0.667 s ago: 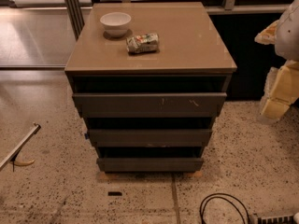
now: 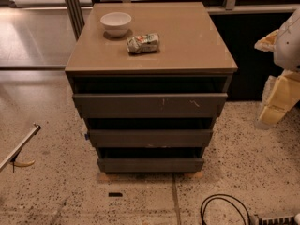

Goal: Open middle drawer

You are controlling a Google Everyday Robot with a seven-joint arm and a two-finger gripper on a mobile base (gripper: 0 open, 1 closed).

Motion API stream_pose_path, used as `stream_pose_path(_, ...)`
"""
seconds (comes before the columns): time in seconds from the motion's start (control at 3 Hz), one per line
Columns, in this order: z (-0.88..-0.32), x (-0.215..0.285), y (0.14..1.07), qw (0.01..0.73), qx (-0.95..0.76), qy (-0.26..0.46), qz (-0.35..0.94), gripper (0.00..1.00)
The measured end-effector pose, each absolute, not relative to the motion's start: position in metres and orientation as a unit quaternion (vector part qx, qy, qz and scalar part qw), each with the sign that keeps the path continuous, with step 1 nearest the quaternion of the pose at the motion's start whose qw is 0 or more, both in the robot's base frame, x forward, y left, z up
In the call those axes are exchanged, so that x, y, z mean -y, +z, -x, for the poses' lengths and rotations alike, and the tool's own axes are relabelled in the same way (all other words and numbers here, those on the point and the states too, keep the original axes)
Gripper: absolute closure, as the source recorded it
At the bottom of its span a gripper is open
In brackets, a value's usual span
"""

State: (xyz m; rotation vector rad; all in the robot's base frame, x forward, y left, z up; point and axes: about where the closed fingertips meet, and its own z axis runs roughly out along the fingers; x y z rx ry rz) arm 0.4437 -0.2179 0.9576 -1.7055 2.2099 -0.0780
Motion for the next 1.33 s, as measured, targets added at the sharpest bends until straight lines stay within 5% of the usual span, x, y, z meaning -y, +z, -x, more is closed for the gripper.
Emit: stream_pose_path(1.33,-0.468,0.179,0.695,0.347,-0.725,0.156,0.574,0.00)
